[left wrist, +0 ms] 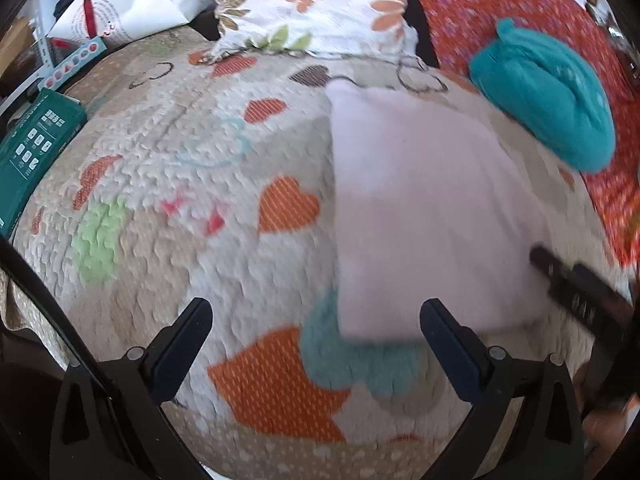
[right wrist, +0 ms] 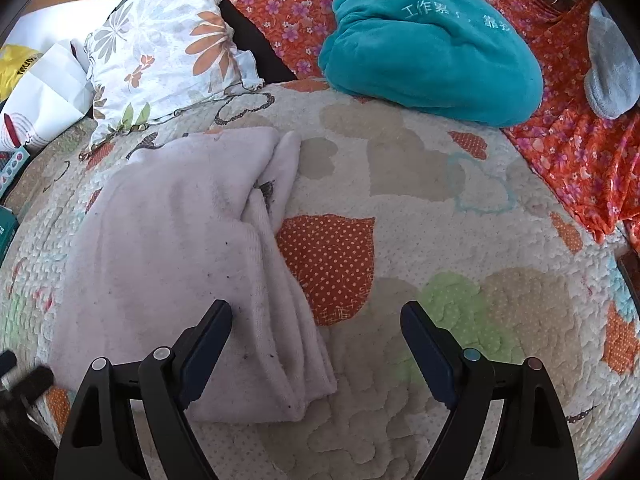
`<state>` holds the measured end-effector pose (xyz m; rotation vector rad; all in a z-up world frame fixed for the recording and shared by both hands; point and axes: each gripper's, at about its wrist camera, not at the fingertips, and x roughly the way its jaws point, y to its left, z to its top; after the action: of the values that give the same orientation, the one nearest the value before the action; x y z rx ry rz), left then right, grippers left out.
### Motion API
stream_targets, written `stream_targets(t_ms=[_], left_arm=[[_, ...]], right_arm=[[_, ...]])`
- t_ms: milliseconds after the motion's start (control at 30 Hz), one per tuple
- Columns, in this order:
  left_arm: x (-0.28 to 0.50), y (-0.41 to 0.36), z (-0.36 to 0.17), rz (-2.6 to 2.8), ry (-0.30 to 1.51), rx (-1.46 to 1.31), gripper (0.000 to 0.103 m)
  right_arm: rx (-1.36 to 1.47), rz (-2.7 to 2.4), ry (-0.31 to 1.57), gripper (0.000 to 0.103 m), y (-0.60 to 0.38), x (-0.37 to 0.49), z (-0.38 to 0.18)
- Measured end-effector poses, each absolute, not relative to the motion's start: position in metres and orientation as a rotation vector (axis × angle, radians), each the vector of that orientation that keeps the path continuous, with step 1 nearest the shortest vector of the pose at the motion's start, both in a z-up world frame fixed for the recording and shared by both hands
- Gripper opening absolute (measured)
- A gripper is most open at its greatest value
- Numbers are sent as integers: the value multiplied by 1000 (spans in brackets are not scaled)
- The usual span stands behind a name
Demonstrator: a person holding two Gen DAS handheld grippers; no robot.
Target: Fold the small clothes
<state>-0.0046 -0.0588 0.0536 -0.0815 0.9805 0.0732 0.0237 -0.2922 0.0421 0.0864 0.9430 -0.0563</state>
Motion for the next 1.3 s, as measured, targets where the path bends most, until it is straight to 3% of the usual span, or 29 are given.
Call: stream_targets(t_ms=[533, 700, 867, 933, 1067, 1167, 1300], left_arm=[[63, -75, 16, -12, 1020, 36, 103], [65, -69, 8, -43, 1028, -51, 103], [69, -67, 8, -55, 1083, -96, 103], [70, -65, 7, -64, 1104, -113, 103], [70, -64, 9, -69, 1116, -120, 103], [67, -64, 10, -65, 1109, -110, 103], [63, -64, 13, -63, 1086, -86, 103]], right_arm=[[180, -30, 882, 90, -309, 24, 55], [276, 62, 910, 65, -312, 61, 73], [403, 167, 1038, 56, -309, 138, 54], [398, 188, 1124, 7, -302, 163, 37], [353, 166, 1159, 6, -294, 195, 33], [35, -101, 1108, 5, -279, 206, 38], [148, -62, 1047, 6, -289, 177, 62]])
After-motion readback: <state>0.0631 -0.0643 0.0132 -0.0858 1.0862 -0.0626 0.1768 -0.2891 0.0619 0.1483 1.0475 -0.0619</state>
